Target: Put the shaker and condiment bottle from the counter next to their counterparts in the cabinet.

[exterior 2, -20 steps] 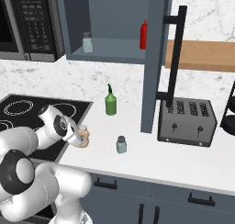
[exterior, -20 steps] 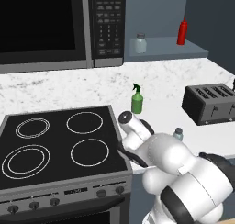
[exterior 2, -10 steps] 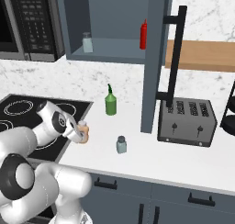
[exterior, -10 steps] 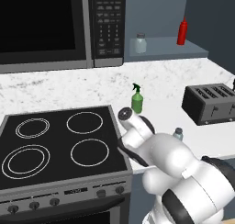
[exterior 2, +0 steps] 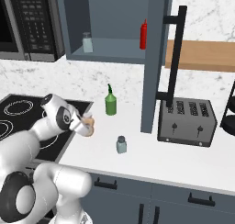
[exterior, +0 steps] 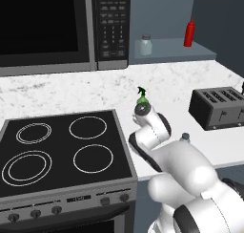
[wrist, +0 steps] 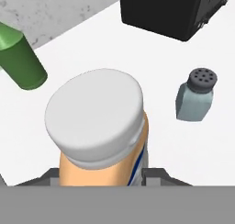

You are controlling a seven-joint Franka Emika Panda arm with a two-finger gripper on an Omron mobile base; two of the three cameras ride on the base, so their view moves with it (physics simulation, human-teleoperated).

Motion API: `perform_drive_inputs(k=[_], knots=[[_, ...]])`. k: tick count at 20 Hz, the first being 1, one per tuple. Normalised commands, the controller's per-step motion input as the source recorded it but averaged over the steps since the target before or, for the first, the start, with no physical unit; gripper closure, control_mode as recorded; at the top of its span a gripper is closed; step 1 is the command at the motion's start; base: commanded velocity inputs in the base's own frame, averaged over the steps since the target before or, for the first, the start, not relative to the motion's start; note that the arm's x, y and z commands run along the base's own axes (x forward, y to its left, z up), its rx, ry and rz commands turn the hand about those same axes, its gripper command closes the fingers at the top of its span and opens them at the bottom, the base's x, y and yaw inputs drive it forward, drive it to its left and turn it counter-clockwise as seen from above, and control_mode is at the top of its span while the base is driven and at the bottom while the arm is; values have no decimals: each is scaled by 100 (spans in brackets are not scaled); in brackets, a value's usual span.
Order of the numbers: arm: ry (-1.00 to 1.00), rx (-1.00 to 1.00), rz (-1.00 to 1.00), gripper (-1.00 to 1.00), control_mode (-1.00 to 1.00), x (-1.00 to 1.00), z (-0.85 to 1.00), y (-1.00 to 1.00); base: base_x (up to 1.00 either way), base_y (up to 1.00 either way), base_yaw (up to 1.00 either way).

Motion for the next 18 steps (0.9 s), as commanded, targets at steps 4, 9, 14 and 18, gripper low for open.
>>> perform_drive_inputs(k=[4, 9, 14, 18], knots=[[0, 0, 8, 100, -100, 0, 36, -24, 0, 0, 0], [0, 0, 8, 100, -100, 0, 40, -16, 0, 0, 0], [0, -1, 6, 100, -100, 0, 49, -11, 0, 0, 0], [0, -5, 4, 100, -100, 0, 48, -7, 0, 0, 0]])
